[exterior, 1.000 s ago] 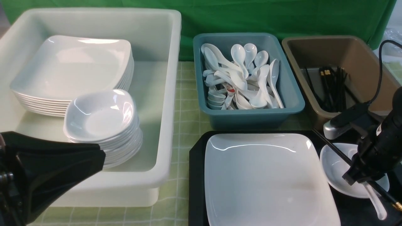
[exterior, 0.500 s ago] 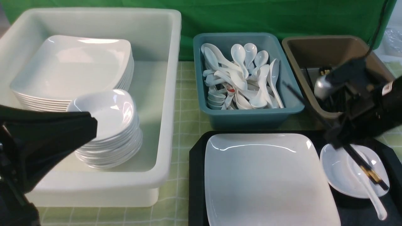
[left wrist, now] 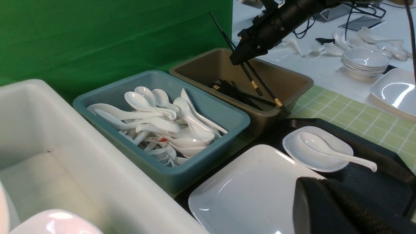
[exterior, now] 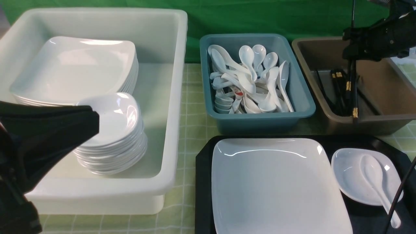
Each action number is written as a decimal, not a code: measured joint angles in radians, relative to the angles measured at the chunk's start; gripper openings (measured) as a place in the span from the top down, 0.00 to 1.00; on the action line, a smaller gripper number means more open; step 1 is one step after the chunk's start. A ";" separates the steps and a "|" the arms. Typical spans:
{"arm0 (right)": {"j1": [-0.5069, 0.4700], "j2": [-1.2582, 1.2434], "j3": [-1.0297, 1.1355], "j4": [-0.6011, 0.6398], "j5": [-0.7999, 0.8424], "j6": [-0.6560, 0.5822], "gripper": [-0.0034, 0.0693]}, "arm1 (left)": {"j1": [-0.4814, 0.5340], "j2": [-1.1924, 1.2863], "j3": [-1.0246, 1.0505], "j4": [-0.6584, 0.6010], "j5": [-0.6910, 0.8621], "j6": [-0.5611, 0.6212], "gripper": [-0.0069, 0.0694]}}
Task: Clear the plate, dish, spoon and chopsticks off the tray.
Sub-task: Use the right arm to put the chopsticks into the small storage box on the right, then use the right arm to grab a soup spoon from the plate
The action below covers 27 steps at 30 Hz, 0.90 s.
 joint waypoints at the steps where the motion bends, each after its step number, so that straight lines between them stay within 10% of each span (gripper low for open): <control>1: 0.000 0.008 -0.003 -0.025 0.000 0.002 0.70 | 0.000 0.000 0.000 0.000 0.000 0.000 0.88; 9: 0.000 0.001 -0.009 -0.123 -0.001 0.006 0.28 | 0.000 0.000 0.000 -0.001 0.000 0.000 0.88; 15: 0.000 -0.072 -0.009 -0.155 0.086 0.026 0.38 | 0.000 0.000 0.000 -0.001 0.000 0.000 0.88; 21: 0.022 -0.267 0.016 -0.174 0.336 0.004 0.71 | 0.000 0.000 0.000 0.030 0.026 0.000 0.88; 27: 0.106 -0.520 0.298 -0.326 0.399 0.094 0.70 | 0.000 0.000 0.000 0.053 0.122 0.017 0.88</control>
